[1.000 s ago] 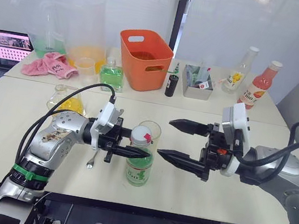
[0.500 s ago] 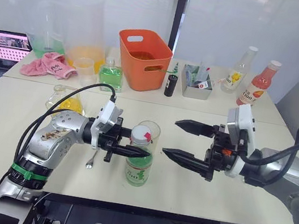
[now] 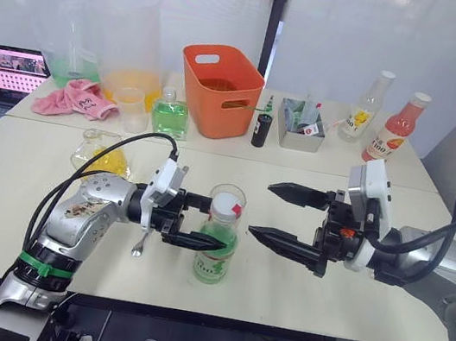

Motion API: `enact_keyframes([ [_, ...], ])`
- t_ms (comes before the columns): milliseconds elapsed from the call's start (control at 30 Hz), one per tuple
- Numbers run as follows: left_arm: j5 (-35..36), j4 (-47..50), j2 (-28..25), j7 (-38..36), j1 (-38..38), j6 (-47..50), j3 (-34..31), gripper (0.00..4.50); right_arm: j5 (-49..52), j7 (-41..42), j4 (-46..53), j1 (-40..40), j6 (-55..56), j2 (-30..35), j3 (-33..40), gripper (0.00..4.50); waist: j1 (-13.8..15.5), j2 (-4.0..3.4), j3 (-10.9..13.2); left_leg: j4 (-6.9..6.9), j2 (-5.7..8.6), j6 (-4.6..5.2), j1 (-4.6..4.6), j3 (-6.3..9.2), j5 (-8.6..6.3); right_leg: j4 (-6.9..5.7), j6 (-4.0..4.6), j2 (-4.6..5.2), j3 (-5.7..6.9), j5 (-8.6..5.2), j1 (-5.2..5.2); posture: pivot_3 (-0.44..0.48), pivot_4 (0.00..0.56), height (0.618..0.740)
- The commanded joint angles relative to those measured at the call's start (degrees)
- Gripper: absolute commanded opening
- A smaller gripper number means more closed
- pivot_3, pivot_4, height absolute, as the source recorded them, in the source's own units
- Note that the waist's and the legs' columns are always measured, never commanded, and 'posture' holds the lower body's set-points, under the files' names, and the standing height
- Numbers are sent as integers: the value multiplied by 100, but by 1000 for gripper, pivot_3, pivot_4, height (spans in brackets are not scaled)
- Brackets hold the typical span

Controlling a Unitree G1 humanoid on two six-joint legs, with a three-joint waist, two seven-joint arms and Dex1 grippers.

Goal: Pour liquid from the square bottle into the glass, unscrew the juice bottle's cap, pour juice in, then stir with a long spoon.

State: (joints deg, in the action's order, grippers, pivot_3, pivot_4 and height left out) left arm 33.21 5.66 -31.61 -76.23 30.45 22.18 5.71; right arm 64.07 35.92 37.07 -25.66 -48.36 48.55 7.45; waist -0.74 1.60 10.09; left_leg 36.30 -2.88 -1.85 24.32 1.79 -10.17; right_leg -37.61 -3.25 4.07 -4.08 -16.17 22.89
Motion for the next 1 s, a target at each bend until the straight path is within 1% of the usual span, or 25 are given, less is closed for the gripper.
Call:
enact_keyframes([
  [33, 146, 169, 29, 86, 124, 157, -56, 3225, 45, -20, 144, 27, 4, 72, 157, 4500, -5, 0, 0, 0, 0, 0, 0, 0, 0, 0, 0, 0, 0, 0, 0, 0, 150, 739],
  [300, 311, 261, -13, 88, 118, 383, -127, 3225, 28, -7, 155, 69, 10, 99, 141, 4500, -6, 0, 0, -1, 0, 0, 1, 0, 0, 0, 0, -1, 0, 0, 3, 0, 150, 739],
  [433, 616, 442, -107, 128, 49, 614, -334, 3225, 27, 13, 156, 81, 6, 133, 137, 4500, -7, 0, 0, -1, 0, 0, 2, 0, 0, -1, 0, 0, 0, 0, 4, 0, 150, 739],
  [600, 528, 438, -236, 57, 10, 528, -299, 3225, 20, 18, 155, 95, 16, 147, 135, 4500, -9, 0, 0, -2, 0, 0, 1, 0, 0, -1, 0, -1, 0, 0, 5, 0, 150, 739],
  [900, 514, 421, -239, 45, -15, 503, -245, 3225, -26, 30, 140, 93, 23, 153, 134, 4500, -8, 0, 0, -2, 0, 0, 2, 0, 0, 0, 0, 0, 0, 0, 5, 0, 150, 739],
  [1000, 499, 403, -234, 25, -7, 490, -225, 2404, -42, 34, 127, 82, 18, 157, 128, 4500, -8, 0, 0, -2, 0, 0, 2, 0, 0, 0, 0, 0, 0, 0, 5, 0, 150, 739],
])
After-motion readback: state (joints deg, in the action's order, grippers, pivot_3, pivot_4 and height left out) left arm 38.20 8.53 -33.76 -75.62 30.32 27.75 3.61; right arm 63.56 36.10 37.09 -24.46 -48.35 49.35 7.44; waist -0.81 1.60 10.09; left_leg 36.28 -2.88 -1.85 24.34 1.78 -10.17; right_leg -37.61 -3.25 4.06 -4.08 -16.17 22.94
